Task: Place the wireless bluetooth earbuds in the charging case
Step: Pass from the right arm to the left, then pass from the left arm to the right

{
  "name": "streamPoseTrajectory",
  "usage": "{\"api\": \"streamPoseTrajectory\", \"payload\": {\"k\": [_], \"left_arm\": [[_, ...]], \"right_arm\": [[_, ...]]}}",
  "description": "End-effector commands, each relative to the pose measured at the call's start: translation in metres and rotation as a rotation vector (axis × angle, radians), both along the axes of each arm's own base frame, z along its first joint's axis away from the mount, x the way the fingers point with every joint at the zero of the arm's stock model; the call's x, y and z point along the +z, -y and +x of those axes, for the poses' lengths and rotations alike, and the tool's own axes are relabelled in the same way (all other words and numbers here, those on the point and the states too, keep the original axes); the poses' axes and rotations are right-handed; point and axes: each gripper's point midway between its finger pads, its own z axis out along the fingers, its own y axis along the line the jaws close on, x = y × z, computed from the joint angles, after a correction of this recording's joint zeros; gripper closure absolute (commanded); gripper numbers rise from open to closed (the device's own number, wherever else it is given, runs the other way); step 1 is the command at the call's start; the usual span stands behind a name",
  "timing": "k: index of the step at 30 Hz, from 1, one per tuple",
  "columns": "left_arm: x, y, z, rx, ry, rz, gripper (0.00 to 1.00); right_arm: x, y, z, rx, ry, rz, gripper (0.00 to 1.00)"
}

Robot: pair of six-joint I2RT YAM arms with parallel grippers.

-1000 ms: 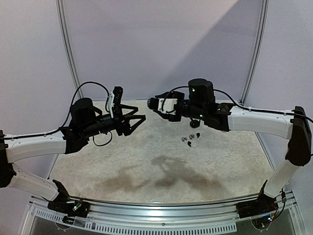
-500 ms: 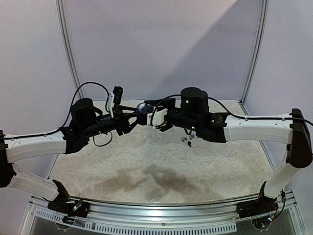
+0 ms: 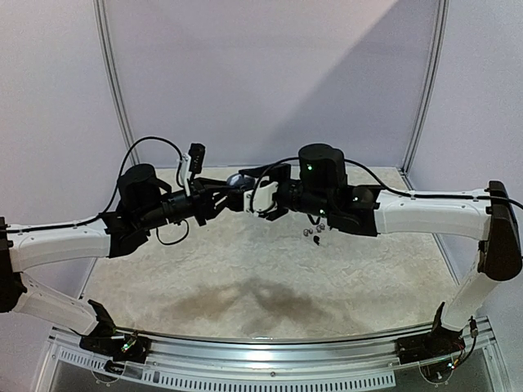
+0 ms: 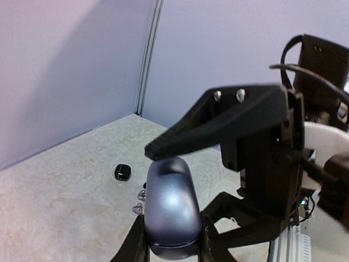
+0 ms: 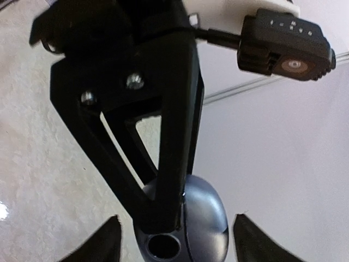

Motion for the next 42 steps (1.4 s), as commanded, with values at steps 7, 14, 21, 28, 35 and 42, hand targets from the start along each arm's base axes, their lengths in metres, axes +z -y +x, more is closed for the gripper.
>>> {"api": "streamPoseTrajectory", "payload": {"k": [7,14,21,28,35,42], "left_arm": [[0.007,0.008,-0.036,-0.178,0.494,0.172,1.0],[0.011,0.012,-0.04,-0.214,0.492,0.147,1.0],[0.011,0.014,-0.042,-0.215,0.471,0.141,1.0],[0.011,0.014,-0.042,-0.216,0.461,0.14,1.0],[0.01,0.011,-0.036,-0.18,0.414,0.13,0.52],[-0.006,0.014,-0.041,-0.224,0.298,0.134,0.58]], "right_arm": [[0.026,0.041,-0.045,0.338,-0.818,-0.04,0.02],[0.002,0.037,-0.052,0.338,-1.006,-0.121,0.14],[-0.01,0.022,-0.046,0.3,-0.992,-0.115,0.32],[-0.007,0.02,-0.045,0.309,-0.995,-0.094,0.68],[-0.007,0.023,-0.045,0.302,-0.971,-0.104,0.98],[0.003,0.025,-0.047,0.314,-0.934,-0.081,1.0]]}}
